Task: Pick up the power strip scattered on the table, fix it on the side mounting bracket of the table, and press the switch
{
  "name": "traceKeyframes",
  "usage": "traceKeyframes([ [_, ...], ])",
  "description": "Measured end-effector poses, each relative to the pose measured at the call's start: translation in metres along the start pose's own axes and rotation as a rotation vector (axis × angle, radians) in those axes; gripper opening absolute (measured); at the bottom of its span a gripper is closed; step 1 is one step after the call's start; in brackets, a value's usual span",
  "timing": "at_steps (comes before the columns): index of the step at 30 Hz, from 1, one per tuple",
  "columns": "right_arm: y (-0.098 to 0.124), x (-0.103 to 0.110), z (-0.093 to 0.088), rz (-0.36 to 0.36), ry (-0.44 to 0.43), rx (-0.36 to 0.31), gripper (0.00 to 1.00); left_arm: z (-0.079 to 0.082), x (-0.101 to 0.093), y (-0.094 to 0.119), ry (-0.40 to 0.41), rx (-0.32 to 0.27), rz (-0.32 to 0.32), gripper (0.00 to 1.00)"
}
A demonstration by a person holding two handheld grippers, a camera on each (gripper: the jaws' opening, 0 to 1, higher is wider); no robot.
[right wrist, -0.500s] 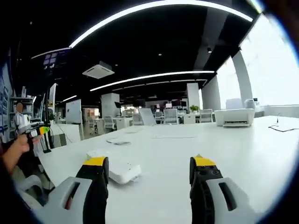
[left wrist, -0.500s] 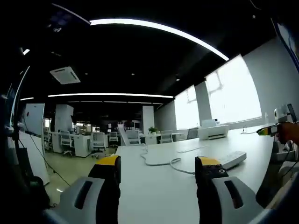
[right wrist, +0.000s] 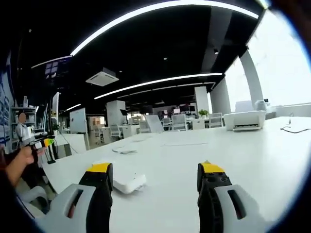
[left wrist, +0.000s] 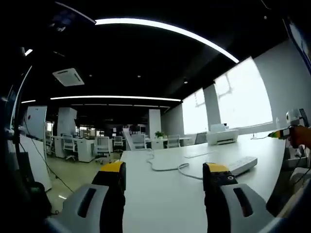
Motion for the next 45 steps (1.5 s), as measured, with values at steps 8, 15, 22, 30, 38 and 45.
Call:
traceKeyframes([
  [8, 0.002, -0.003, -0.002, -0.007, -0.002, 0.007, 0.66, 0.0, -0.001, 0.001, -0.001, 0.002, 0.0, 0.68],
  [15, 0.003, -0.003, 0.001, 0.011, 0.004, 0.013, 0.66, -0.004, -0.001, 0.0, -0.001, 0.01, -0.005, 0.67],
  [22, 0.003, 0.004, -0.003, 0.063, 0.023, 0.049, 0.66, -0.004, -0.003, -0.001, 0.007, 0.005, -0.006, 0.67],
  [30, 0.001, 0.016, -0.008, 0.147, 0.073, 0.1, 0.66, -0.002, -0.004, -0.001, 0.004, 0.002, -0.01, 0.67],
  [38, 0.0, 0.025, -0.008, 0.232, 0.043, 0.127, 0.67, -0.003, -0.004, -0.001, 0.005, 0.003, -0.01, 0.67],
  [45, 0.001, 0.029, -0.009, 0.271, 0.083, 0.17, 0.67, -0.002, -0.009, -0.003, 0.004, 0.003, -0.021, 0.67],
])
Point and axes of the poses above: the point that each gripper's makers call its tool centre point, and the gripper's own axes: y roughly backward along the fingers, x roughly to its left, z roughly out of its top, the point moved 2 cm from there along y, roughly backward along the fingers, and after that the axes turned 7 degrees about -y, right-handed, at the moved point
